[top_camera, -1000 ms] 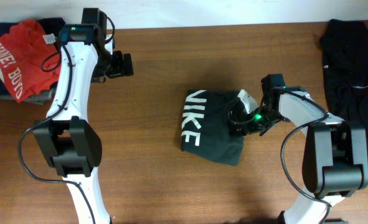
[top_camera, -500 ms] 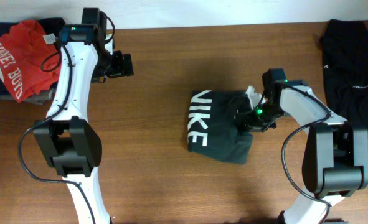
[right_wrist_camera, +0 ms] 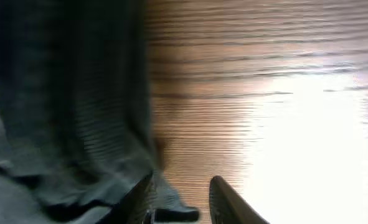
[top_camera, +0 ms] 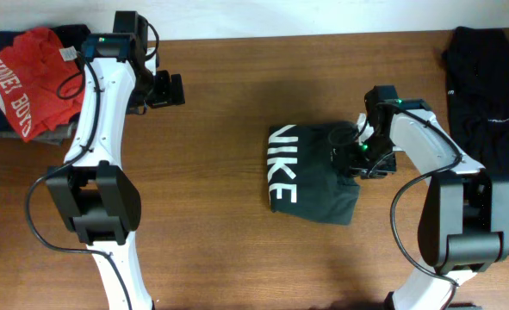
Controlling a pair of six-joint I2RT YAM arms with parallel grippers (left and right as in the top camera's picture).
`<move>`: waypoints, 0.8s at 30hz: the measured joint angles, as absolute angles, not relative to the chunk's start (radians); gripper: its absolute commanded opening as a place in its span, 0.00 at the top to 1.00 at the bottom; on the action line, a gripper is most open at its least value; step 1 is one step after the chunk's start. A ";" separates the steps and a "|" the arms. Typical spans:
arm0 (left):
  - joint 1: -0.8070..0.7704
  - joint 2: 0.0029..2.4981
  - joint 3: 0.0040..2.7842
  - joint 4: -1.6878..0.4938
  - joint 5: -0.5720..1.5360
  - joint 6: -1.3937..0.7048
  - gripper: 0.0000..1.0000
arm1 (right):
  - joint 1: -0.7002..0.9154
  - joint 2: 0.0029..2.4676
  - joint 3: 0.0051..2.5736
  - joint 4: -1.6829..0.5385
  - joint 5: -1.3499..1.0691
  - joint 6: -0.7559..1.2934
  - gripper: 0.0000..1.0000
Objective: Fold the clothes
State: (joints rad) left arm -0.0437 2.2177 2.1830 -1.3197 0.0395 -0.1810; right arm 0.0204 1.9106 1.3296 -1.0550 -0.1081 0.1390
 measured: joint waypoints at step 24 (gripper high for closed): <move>-0.044 2.218 2.183 -1.320 0.039 -0.181 0.01 | 0.020 1.945 1.383 -0.966 -0.455 0.035 0.96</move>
State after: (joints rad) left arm -0.0437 2.2177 2.1830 -1.3197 0.0395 -0.1810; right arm 0.0196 1.9450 1.3834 -0.9657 -0.4549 0.0353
